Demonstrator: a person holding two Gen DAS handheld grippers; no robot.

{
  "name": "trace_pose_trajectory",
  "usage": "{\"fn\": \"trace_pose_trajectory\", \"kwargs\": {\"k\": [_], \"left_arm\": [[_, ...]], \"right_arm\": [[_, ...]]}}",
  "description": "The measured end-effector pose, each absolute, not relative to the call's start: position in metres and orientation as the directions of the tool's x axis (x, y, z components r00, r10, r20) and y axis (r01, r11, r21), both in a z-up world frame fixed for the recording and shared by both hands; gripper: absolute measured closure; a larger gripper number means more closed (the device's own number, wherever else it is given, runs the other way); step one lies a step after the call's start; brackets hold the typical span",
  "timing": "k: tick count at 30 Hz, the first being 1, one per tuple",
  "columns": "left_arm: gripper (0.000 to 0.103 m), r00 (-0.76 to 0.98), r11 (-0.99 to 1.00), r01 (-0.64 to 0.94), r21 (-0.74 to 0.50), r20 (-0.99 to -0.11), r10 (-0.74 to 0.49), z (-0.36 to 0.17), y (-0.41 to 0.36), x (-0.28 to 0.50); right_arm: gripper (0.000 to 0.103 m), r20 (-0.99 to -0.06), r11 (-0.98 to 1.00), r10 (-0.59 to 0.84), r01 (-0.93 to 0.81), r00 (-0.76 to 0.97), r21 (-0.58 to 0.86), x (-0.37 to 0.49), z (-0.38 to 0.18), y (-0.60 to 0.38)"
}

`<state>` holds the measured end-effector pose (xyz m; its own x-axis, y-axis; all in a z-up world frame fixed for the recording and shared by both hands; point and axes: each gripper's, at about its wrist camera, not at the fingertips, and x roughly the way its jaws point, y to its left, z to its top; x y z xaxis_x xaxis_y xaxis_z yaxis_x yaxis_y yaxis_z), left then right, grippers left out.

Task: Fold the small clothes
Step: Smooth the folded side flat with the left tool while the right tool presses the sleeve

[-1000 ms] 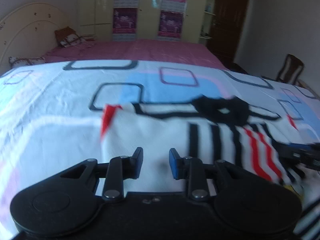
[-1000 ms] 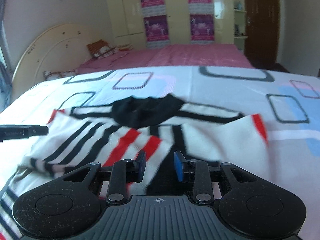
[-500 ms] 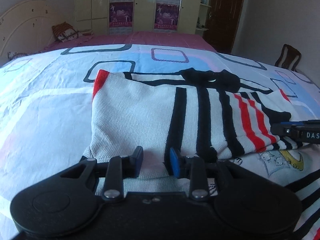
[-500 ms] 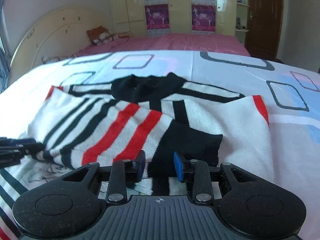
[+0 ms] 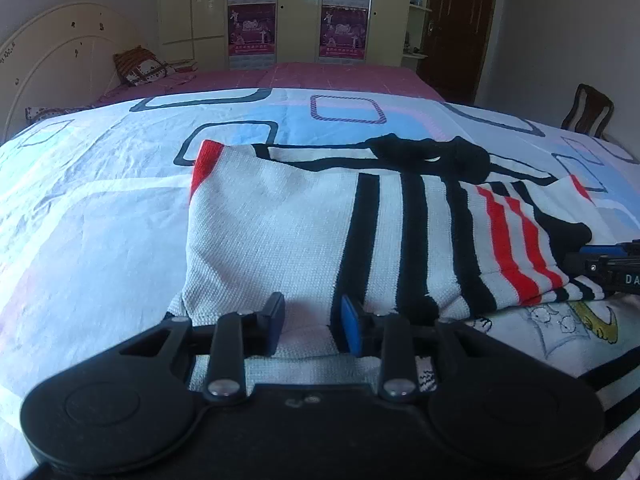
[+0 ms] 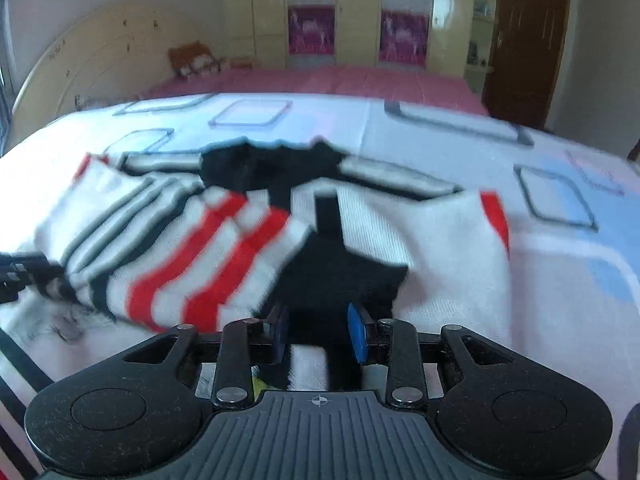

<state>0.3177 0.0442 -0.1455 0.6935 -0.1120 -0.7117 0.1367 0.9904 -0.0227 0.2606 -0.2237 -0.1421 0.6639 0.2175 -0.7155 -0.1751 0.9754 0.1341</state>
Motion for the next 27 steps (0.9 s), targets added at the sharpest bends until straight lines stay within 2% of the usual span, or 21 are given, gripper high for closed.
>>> {"fn": "trace_pose_trajectory", "kwargs": {"k": [9, 13, 20, 25, 27], "left_arm": [[0.061, 0.678, 0.993, 0.111, 0.043, -0.734, -0.044, -0.142, 0.035, 0.322], [0.057, 0.674, 0.992, 0.107, 0.069, -0.739, -0.021, -0.141, 0.033, 0.324], [0.054, 0.672, 0.989, 0.116, 0.094, -0.741, -0.009, -0.136, 0.031, 0.324], [0.052, 0.691, 0.988, 0.136, 0.069, -0.722, -0.045, -0.122, 0.031, 0.309], [0.048, 0.693, 0.987, 0.153, 0.046, -0.717, -0.074, -0.115, 0.033, 0.299]], "right_arm": [[0.071, -0.720, 0.968, 0.246, -0.198, 0.648, 0.153, 0.264, -0.142, -0.229], [0.065, -0.728, 0.967, 0.249, -0.209, 0.639, 0.147, 0.266, -0.139, -0.226], [0.064, -0.709, 0.972, 0.235, -0.164, 0.664, 0.169, 0.254, -0.128, -0.229], [0.064, -0.687, 0.970, 0.241, -0.155, 0.685, 0.185, 0.229, -0.114, -0.230], [0.063, -0.683, 0.971, 0.236, -0.148, 0.691, 0.185, 0.215, -0.109, -0.228]]}}
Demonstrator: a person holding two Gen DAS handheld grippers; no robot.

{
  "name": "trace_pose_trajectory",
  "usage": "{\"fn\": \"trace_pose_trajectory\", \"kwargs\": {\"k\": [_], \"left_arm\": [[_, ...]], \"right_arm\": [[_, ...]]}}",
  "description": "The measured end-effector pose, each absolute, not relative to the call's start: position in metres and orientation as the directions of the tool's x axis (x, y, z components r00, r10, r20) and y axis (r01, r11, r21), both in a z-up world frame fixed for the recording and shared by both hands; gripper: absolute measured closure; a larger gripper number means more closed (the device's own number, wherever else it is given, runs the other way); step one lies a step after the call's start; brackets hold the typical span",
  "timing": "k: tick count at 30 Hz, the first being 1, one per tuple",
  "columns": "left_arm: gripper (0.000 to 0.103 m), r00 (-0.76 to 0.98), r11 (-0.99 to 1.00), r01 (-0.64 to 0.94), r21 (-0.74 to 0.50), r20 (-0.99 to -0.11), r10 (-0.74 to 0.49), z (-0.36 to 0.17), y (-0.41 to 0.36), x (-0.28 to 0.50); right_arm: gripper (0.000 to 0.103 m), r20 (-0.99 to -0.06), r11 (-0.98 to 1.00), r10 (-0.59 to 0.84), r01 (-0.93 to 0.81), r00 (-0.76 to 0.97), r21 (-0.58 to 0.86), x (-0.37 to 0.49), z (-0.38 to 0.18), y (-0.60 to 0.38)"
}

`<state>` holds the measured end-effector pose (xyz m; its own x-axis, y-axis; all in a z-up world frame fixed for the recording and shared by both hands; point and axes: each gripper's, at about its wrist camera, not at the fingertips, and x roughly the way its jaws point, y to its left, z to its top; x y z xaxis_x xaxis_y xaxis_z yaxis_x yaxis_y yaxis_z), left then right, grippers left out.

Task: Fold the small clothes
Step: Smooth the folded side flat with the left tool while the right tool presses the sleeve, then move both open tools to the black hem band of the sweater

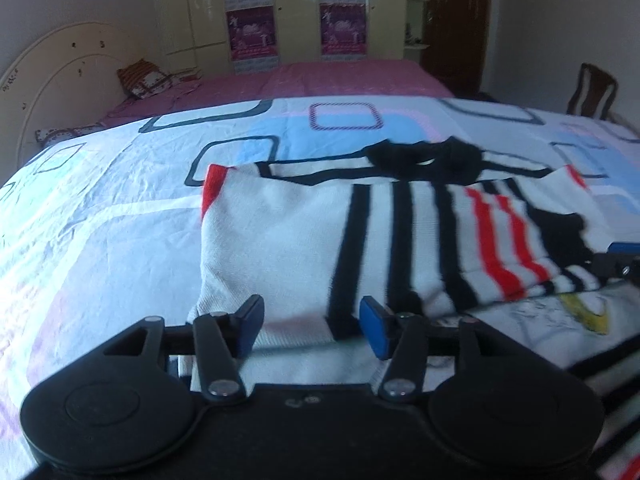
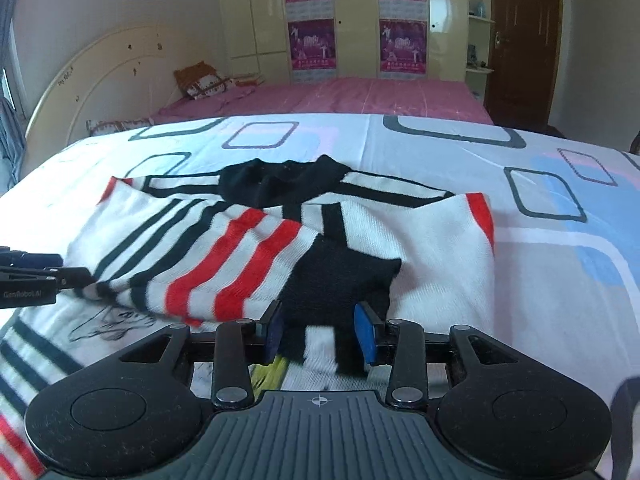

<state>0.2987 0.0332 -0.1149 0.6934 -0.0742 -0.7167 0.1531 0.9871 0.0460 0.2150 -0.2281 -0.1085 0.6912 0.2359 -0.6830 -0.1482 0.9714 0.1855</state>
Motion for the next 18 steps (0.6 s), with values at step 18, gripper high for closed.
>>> {"fn": "trace_pose_trajectory", "kwargs": {"k": [18], "left_arm": [[0.037, 0.646, 0.973, 0.227, -0.044, -0.741, -0.184, -0.098, 0.066, 0.180]], "right_arm": [[0.032, -0.686, 0.983, 0.181, -0.108, 0.705, 0.147, 0.064, -0.077, -0.203]]}}
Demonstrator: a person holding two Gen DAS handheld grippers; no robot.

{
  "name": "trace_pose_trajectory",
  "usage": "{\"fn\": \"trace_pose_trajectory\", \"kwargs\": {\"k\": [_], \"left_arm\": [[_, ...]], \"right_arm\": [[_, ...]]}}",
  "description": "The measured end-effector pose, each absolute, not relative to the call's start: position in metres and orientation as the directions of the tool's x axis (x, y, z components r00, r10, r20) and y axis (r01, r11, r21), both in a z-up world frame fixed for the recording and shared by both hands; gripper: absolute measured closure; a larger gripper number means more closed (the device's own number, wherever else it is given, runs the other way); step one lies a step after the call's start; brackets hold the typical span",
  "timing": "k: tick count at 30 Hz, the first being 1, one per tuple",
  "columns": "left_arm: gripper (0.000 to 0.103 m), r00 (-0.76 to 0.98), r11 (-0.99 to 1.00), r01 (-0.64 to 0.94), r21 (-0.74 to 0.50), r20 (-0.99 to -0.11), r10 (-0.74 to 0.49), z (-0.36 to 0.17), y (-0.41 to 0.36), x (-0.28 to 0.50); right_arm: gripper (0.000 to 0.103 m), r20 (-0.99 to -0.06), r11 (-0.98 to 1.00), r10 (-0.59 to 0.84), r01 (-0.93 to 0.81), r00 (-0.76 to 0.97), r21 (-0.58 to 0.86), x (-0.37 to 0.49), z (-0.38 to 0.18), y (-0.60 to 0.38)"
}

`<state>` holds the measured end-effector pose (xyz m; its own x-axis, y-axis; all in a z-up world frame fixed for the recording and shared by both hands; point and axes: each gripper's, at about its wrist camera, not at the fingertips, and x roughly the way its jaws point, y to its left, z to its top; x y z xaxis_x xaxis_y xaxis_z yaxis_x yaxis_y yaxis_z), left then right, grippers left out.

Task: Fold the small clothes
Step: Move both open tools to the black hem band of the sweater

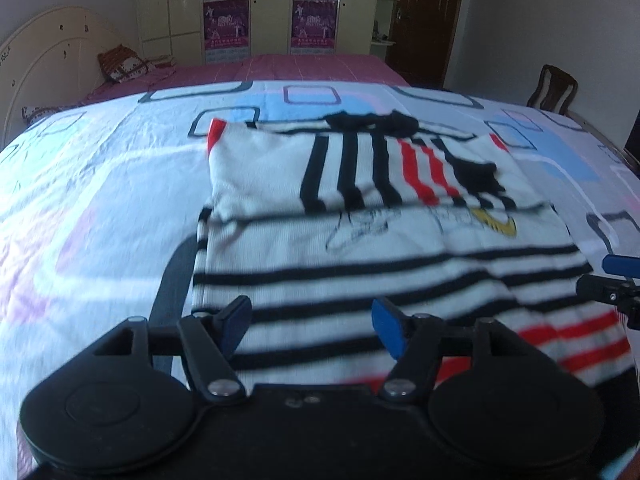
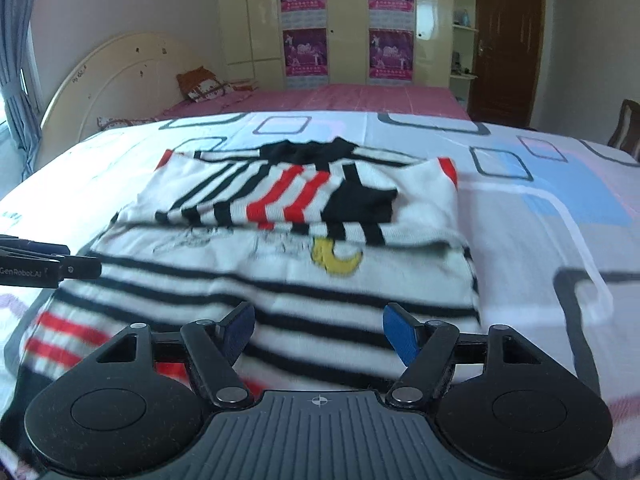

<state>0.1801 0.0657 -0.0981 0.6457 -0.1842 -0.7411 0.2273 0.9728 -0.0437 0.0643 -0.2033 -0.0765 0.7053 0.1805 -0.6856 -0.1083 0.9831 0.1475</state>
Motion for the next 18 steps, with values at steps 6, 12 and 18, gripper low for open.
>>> {"fn": "trace_pose_trajectory", "kwargs": {"k": [6, 12, 18], "left_arm": [[0.037, 0.631, 0.971, 0.234, -0.054, -0.751, -0.194, -0.102, 0.076, 0.146], [0.038, 0.615, 0.974, 0.211, -0.080, -0.764, -0.196, -0.107, 0.096, 0.119], [0.041, 0.600, 0.980, 0.176, -0.098, -0.778, -0.185, -0.115, 0.114, 0.094]], "right_arm": [[0.032, -0.705, 0.989, 0.136, -0.055, 0.696, 0.137, 0.024, -0.081, -0.213], [0.032, -0.717, 0.991, 0.104, -0.011, 0.689, 0.133, -0.012, -0.084, -0.222], [0.032, -0.723, 0.991, 0.079, 0.028, 0.687, 0.134, -0.034, -0.087, -0.229]]}}
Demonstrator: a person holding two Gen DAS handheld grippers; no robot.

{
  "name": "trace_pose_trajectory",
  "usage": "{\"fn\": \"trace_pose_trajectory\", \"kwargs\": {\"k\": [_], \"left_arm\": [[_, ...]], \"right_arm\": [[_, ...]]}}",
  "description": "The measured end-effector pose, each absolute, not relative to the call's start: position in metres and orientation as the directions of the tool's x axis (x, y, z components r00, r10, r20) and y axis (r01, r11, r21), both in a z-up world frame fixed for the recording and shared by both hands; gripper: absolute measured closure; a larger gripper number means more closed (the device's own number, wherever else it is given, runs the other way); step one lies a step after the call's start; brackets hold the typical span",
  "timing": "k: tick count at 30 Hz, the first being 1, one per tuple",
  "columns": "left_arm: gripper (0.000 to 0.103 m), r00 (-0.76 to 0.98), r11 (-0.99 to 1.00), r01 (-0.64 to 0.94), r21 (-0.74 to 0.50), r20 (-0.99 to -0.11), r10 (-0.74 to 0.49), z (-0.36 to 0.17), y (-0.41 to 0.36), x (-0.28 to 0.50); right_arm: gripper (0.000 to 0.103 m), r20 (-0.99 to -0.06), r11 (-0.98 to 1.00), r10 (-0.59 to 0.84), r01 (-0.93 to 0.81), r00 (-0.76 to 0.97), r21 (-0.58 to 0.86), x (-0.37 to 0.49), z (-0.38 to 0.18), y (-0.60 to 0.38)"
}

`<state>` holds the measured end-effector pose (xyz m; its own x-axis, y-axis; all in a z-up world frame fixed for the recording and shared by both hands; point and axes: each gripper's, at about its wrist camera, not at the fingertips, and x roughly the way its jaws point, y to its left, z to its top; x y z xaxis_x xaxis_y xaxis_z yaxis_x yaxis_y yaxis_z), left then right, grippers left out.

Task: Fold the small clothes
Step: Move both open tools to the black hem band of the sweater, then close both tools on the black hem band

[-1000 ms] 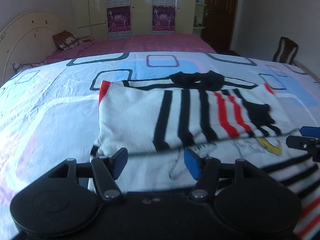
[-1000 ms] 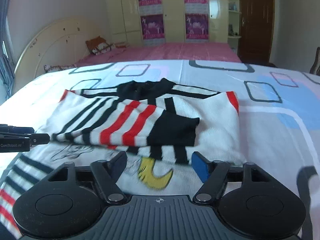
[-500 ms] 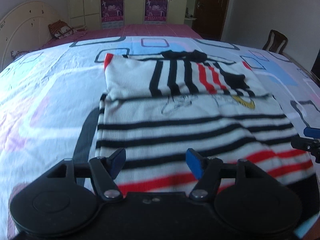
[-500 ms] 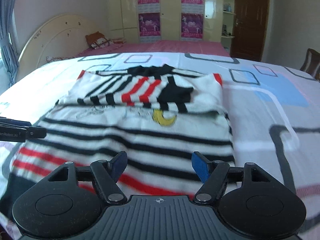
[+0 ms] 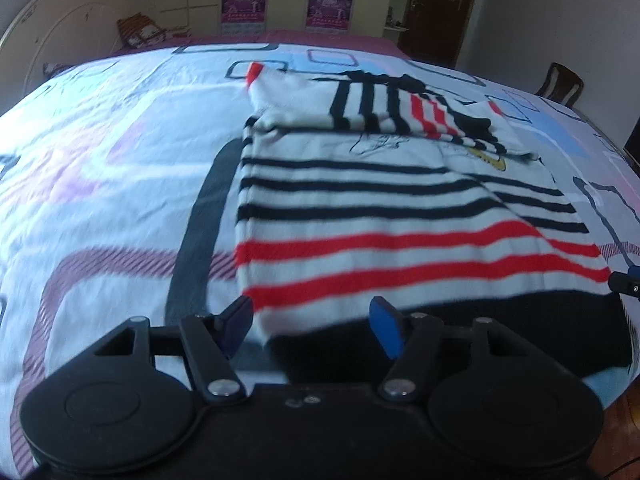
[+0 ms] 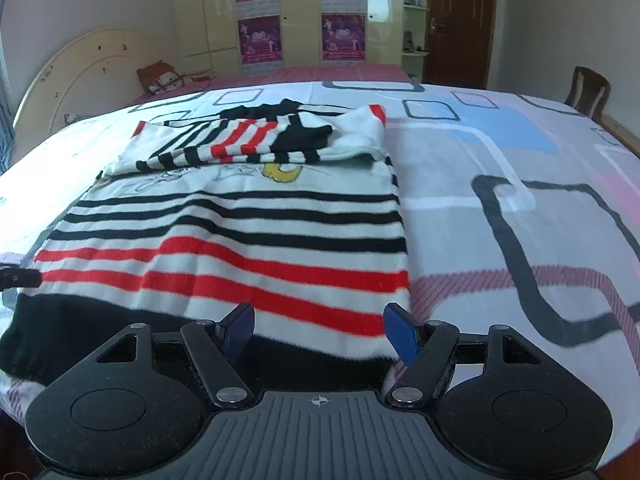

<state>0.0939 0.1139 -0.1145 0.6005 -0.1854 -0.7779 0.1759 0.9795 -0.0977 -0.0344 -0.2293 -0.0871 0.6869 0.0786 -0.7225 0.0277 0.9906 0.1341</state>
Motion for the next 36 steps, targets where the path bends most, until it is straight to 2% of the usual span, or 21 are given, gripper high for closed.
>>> {"fn": "trace_pose_trajectory", "kwargs": {"k": [5, 17, 19, 22, 23, 24, 25, 28, 29, 33, 36], "left_arm": [[0.049, 0.562, 0.976, 0.153, -0.155, -0.799, -0.215, -0.126, 0.124, 0.083], [0.058, 0.523, 0.948, 0.141, -0.285, -0.791, -0.316, -0.134, 0.127, 0.071], [0.061, 0.515, 0.942, 0.144, -0.304, -0.790, -0.333, -0.135, 0.126, 0.070], [0.072, 0.509, 0.935, 0.145, -0.322, -0.787, -0.350, -0.136, 0.125, 0.070], [0.077, 0.504, 0.932, 0.142, -0.333, -0.786, -0.358, -0.137, 0.125, 0.070], [0.081, 0.502, 0.929, 0.141, -0.341, -0.785, -0.364, -0.137, 0.126, 0.070], [0.084, 0.499, 0.927, 0.142, -0.348, -0.784, -0.370, -0.137, 0.126, 0.070], [0.090, 0.497, 0.920, 0.133, -0.367, -0.779, -0.383, -0.137, 0.129, 0.072], [0.092, 0.497, 0.918, 0.130, -0.374, -0.777, -0.387, -0.137, 0.130, 0.072], [0.096, 0.511, 0.909, 0.138, -0.393, -0.758, -0.405, -0.132, 0.132, 0.074], [0.097, 0.542, 0.901, 0.148, -0.407, -0.729, -0.418, -0.120, 0.134, 0.077]], "right_arm": [[0.032, -0.739, 0.987, 0.062, 0.069, 0.671, 0.145, -0.048, -0.095, -0.238], [0.033, -0.778, 0.971, 0.060, 0.144, 0.626, 0.191, -0.066, -0.113, -0.254], [0.033, -0.779, 0.967, 0.065, 0.154, 0.623, 0.204, -0.067, -0.116, -0.255], [0.033, -0.782, 0.955, 0.100, 0.162, 0.615, 0.249, -0.064, -0.118, -0.256], [0.038, -0.783, 0.953, 0.109, 0.159, 0.612, 0.257, -0.063, -0.118, -0.254], [0.048, -0.783, 0.953, 0.118, 0.153, 0.611, 0.262, -0.063, -0.117, -0.252], [0.064, -0.782, 0.952, 0.128, 0.145, 0.610, 0.268, -0.062, -0.117, -0.250], [0.078, -0.785, 0.949, 0.155, 0.131, 0.600, 0.287, -0.059, -0.115, -0.247], [0.087, -0.785, 0.946, 0.168, 0.126, 0.596, 0.298, -0.057, -0.115, -0.246], [0.097, -0.780, 0.940, 0.190, 0.117, 0.596, 0.319, -0.054, -0.113, -0.247], [0.097, -0.753, 0.931, 0.211, 0.106, 0.623, 0.348, -0.052, -0.104, -0.250]]}}
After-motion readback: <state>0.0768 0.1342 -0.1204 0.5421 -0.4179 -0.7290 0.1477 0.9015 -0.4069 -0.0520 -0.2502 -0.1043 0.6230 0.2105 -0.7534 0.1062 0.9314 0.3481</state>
